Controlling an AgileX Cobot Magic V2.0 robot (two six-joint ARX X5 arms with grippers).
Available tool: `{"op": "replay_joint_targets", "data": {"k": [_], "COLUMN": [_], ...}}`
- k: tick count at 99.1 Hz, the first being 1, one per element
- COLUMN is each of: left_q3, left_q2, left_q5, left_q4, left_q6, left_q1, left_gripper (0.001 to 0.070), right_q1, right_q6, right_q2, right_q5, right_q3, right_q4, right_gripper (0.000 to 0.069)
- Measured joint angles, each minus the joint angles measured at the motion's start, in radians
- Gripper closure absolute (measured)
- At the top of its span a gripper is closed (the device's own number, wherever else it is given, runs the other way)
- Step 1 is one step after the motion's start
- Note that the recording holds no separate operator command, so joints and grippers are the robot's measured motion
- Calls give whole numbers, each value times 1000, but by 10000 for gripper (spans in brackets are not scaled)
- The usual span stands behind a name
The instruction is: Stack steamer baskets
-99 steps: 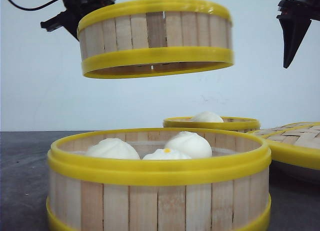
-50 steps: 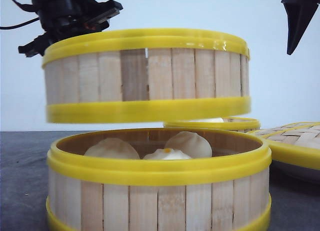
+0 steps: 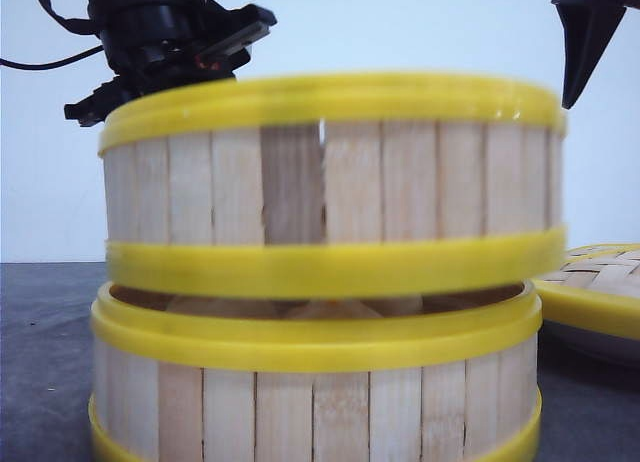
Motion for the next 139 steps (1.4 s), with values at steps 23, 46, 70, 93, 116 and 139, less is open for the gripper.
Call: {"op": "replay_joint_targets", "data": {"k": [23, 46, 70, 93, 116, 139], "left_q3": [-1, -1, -1, -1, 0, 16], "left_q2": [6, 6, 6, 6, -9, -219], "left_q5": [-43, -43, -39, -34, -32, -39], "left_q4": [-8, -17, -24, -22, 26, 212], "left_q6": [-2, -3, -14, -14, -21, -31], "left_q1": [1, 1, 1, 2, 2, 4], "left_gripper": [689, 689, 640, 345, 173, 119], "right_q1": [14, 17, 17, 17, 17, 19], "right_q6": [4, 4, 4, 4, 4, 20], "right_q2": [0, 0, 0, 0, 0, 2], "right_q5": [0, 0, 0, 0, 0, 23], "right_q3": [0, 0, 0, 0, 0, 0], "right_q4": [-1, -1, -1, -1, 5, 84], "right_gripper": [133, 133, 133, 133, 133, 188]}}
